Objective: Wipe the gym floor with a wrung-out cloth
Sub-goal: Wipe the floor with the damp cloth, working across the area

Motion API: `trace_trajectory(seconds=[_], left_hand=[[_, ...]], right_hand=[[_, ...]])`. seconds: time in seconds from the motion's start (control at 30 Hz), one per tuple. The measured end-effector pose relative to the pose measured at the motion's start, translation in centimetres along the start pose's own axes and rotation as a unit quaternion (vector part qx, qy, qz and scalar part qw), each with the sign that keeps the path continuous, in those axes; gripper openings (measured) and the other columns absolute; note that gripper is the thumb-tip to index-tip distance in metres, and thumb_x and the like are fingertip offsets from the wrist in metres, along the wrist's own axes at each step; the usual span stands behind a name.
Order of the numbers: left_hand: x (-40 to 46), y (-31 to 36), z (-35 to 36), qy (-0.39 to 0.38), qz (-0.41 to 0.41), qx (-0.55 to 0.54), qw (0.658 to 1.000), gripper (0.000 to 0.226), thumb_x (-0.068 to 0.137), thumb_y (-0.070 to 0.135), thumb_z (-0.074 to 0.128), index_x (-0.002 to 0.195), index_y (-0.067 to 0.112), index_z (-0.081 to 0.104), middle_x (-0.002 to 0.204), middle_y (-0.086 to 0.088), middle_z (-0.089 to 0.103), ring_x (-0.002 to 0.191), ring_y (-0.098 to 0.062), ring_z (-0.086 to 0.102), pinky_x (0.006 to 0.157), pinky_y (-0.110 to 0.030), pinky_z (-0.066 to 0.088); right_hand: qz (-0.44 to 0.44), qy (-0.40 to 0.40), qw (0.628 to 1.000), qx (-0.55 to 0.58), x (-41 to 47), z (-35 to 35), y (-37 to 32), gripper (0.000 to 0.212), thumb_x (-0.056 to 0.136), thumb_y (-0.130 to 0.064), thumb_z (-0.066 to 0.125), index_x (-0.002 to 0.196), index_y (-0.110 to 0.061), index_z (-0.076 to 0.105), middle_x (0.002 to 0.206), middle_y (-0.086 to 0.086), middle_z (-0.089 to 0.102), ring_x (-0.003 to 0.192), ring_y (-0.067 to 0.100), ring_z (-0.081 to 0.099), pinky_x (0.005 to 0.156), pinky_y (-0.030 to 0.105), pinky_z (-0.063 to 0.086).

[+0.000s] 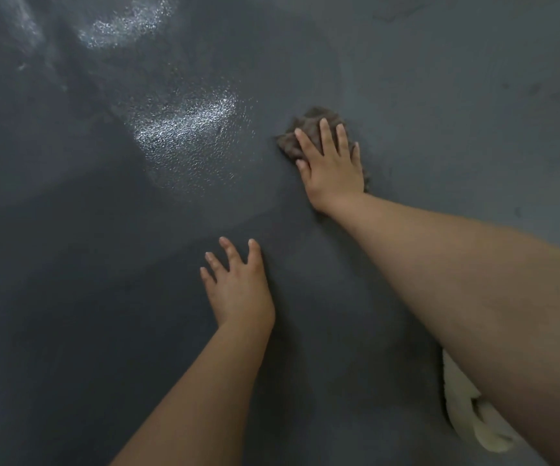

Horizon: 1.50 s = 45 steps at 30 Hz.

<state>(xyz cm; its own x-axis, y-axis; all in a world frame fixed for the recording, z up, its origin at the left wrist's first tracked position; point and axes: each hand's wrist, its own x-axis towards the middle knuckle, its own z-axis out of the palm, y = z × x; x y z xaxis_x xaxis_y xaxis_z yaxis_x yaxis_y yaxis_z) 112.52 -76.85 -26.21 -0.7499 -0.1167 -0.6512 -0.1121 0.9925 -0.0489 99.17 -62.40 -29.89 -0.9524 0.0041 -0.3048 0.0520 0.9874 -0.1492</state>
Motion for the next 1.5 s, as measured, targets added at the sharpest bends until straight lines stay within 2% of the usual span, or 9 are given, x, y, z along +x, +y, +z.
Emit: trace_trajectory(seconds=[0.17, 0.47, 0.63, 0.73, 0.9, 1.1, 1.27, 1.4, 1.5], left_hand=[[0.1, 0.1, 0.0, 0.002, 0.005, 0.023, 1.000, 0.087, 0.090, 0.025, 0.061, 0.149, 0.021, -0.003, 0.155, -0.023, -0.007, 0.142, -0.046, 0.006, 0.117, -0.044, 0.009], [0.2, -0.1, 0.0, -0.010, 0.013, -0.003, 1.000, 0.088, 0.090, 0.022, 0.063, 0.150, 0.021, -0.003, 0.155, -0.022, -0.010, 0.141, -0.047, 0.004, 0.116, -0.044, 0.011], [0.3, 0.1, 0.2, -0.002, 0.013, -0.037, 0.999, 0.083, 0.091, 0.015, 0.060, 0.149, 0.019, 0.001, 0.154, -0.023, -0.010, 0.140, -0.049, 0.002, 0.115, -0.047, 0.015], [0.4, 0.1, 0.3, 0.005, 0.014, -0.041, 0.999, 0.082, 0.091, 0.014, 0.060, 0.149, 0.019, 0.002, 0.154, -0.024, -0.010, 0.140, -0.050, 0.002, 0.115, -0.048, 0.016], [0.7, 0.0, 0.5, 0.007, 0.019, -0.045, 0.999, 0.085, 0.091, 0.013, 0.061, 0.150, 0.018, 0.000, 0.154, -0.024, -0.011, 0.140, -0.050, 0.002, 0.115, -0.048, 0.016], [0.7, -0.1, 0.5, -0.006, 0.024, -0.056, 0.998, 0.088, 0.089, 0.013, 0.063, 0.149, 0.018, 0.000, 0.153, -0.025, -0.012, 0.139, -0.052, 0.000, 0.115, -0.048, 0.015], [0.2, -0.9, -0.2, -0.037, 0.050, -0.091, 0.994, 0.106, 0.079, 0.025, 0.075, 0.151, 0.022, -0.004, 0.154, -0.019, -0.020, 0.141, -0.047, -0.007, 0.116, -0.045, 0.013], [-0.9, -2.7, 0.4, -0.026, 0.082, -0.124, 0.988, 0.096, 0.085, 0.027, 0.069, 0.151, 0.029, -0.001, 0.155, -0.007, -0.026, 0.143, -0.033, -0.018, 0.117, -0.041, 0.011], [-2.1, -4.3, 1.3, -0.010, 0.093, -0.116, 0.989, 0.089, 0.088, 0.025, 0.064, 0.151, 0.028, 0.001, 0.157, -0.003, -0.019, 0.145, -0.024, -0.014, 0.118, -0.038, 0.006]], right_hand=[[0.036, 0.026, 0.999, 0.021, 1.2, -0.1, 0.5, 0.052, 0.101, -0.039, 0.025, 0.150, -0.036, 0.009, 0.160, 0.001, -0.002, 0.146, 0.026, -0.006, 0.117, 0.044, -0.001], [0.204, 0.071, 0.972, 0.088, -4.5, 1.3, 3.1, 0.054, 0.101, -0.036, 0.029, 0.151, -0.029, 0.013, 0.160, 0.003, 0.002, 0.147, 0.025, -0.002, 0.116, 0.045, 0.001], [0.272, 0.107, 0.951, 0.106, -13.2, 5.3, -0.6, 0.053, 0.094, -0.035, 0.032, 0.144, -0.017, 0.038, 0.151, 0.018, 0.030, 0.139, 0.041, 0.026, 0.109, 0.058, 0.021], [0.275, 0.072, 0.954, 0.097, -16.2, 6.9, -3.1, 0.056, 0.090, -0.036, 0.031, 0.140, -0.015, 0.045, 0.145, 0.022, 0.039, 0.132, 0.046, 0.036, 0.101, 0.062, 0.031], [0.265, 0.071, 0.958, 0.078, -14.0, 6.2, -2.5, 0.057, 0.089, -0.038, 0.029, 0.140, -0.017, 0.046, 0.146, 0.022, 0.038, 0.133, 0.047, 0.033, 0.102, 0.064, 0.027], [0.240, 0.052, 0.966, 0.076, -7.6, 3.2, -0.3, 0.055, 0.100, -0.039, 0.029, 0.151, -0.032, 0.011, 0.160, 0.008, -0.002, 0.145, 0.034, -0.006, 0.114, 0.053, -0.001], [0.221, 0.043, 0.973, 0.056, -7.0, 2.9, 0.0, 0.056, 0.100, -0.040, 0.027, 0.151, -0.032, 0.006, 0.160, 0.007, -0.005, 0.145, 0.032, -0.007, 0.114, 0.051, -0.002], [0.206, 0.042, 0.975, 0.069, -8.8, 3.2, -0.8, 0.056, 0.101, -0.039, 0.028, 0.151, -0.031, 0.007, 0.160, 0.006, -0.004, 0.146, 0.031, -0.006, 0.115, 0.051, -0.002], [0.186, 0.041, 0.979, 0.074, -11.8, 4.4, -2.3, 0.054, 0.100, -0.039, 0.027, 0.151, -0.030, 0.011, 0.160, 0.007, 0.000, 0.146, 0.032, -0.003, 0.114, 0.051, -0.002]])
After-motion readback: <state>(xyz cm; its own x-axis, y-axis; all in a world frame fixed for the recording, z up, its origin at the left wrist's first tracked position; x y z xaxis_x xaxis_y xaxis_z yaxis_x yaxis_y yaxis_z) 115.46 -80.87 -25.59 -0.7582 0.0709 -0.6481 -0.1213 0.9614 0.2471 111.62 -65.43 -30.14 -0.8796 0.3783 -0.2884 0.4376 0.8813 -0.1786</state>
